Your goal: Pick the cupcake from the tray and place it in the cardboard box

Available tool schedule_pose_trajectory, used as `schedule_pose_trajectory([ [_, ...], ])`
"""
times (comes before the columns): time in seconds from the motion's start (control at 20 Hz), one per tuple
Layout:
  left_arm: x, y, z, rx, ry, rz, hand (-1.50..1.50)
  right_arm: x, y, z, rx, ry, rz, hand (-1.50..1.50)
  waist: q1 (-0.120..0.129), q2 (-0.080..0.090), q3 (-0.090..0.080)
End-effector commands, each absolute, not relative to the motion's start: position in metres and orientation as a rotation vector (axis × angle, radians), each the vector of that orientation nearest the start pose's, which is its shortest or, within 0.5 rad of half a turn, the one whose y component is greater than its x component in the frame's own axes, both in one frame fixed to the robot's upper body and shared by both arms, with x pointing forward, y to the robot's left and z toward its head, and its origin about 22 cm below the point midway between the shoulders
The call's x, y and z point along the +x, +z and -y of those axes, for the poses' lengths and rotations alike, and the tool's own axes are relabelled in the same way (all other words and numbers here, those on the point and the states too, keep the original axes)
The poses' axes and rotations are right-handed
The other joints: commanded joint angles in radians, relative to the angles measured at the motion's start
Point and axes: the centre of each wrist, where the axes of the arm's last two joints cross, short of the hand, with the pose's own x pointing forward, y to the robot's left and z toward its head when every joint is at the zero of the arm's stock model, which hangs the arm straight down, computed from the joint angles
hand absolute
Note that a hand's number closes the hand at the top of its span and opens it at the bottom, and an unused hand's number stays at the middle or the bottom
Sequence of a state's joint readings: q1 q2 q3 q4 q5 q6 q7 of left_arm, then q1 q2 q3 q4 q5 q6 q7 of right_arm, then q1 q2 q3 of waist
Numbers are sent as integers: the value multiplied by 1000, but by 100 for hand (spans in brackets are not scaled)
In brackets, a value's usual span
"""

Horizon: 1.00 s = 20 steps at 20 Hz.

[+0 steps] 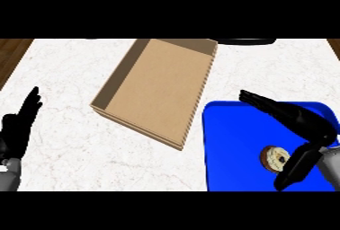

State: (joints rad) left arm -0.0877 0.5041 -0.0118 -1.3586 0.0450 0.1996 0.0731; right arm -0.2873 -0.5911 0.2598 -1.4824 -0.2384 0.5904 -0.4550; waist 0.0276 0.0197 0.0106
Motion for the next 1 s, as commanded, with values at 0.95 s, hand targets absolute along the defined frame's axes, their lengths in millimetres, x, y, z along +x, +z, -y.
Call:
schedule_pose_trajectory([
  [0.95,279,26,-348,601,-269,1403,0,326,146,341,407,1883,1631,-150,43,2,-7],
])
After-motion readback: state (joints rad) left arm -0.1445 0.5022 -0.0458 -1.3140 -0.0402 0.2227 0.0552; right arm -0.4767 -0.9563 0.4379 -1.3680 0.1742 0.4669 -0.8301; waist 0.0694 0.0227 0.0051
